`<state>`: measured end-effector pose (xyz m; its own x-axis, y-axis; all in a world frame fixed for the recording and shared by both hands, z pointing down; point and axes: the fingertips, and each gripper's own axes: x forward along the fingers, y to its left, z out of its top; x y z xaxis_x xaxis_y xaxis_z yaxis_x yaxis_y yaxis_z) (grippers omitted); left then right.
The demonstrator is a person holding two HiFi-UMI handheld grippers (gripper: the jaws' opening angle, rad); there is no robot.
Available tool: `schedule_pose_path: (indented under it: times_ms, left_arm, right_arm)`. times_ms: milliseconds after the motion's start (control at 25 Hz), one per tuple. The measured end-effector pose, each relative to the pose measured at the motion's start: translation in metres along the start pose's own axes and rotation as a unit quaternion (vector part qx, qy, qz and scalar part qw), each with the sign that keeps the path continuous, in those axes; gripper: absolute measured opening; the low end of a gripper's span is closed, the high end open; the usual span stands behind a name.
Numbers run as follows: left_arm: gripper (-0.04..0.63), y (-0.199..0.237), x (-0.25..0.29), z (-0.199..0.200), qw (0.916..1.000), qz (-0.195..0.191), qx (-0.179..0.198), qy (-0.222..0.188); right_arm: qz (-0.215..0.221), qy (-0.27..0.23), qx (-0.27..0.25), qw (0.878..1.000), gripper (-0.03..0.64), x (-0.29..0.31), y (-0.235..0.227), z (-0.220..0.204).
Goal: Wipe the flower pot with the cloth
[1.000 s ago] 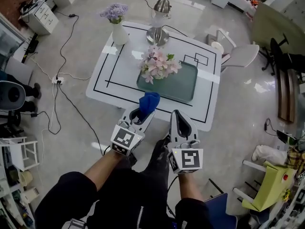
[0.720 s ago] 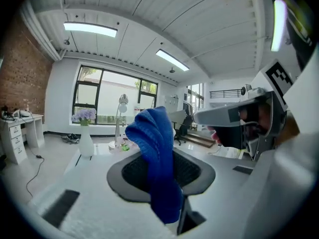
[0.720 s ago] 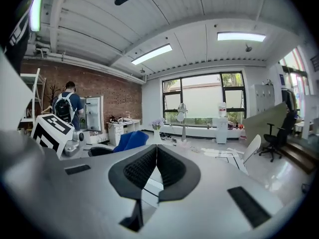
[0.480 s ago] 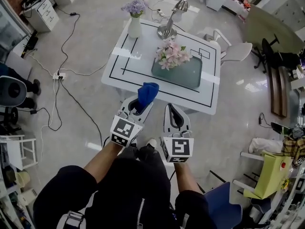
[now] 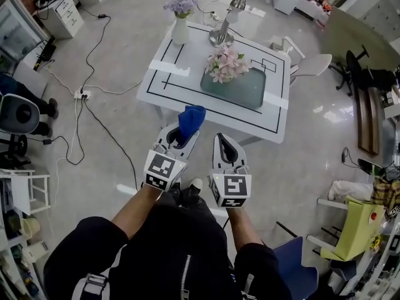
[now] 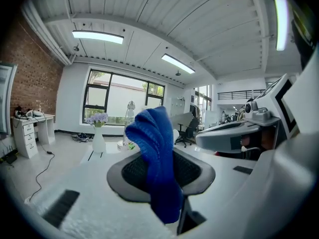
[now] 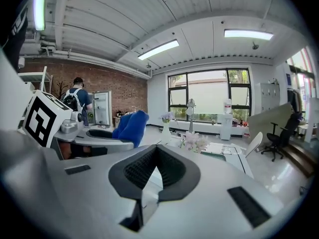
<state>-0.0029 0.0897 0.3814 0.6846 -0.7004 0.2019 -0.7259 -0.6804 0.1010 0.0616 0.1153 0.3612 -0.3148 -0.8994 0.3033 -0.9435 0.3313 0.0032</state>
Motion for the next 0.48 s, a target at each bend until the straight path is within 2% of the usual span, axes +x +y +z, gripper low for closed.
schedule_pose_path:
  times_ms: [320,480]
  left_arm:
    - [0.121,-0.012,0.003,0.002,0.9998,-0.001,0.017,0.002]
    - [0.123,-0.015,0.006,0.004,0.9999,-0.001,0.016,0.005]
  right_arm:
    - [-0.004,-0.004,0.039,0.999,0.008,-0.007,-0.012,-0.005]
    - [-0.005,-0.001,0.042,0.999,0.008,-0.009,-0.018,-0.008]
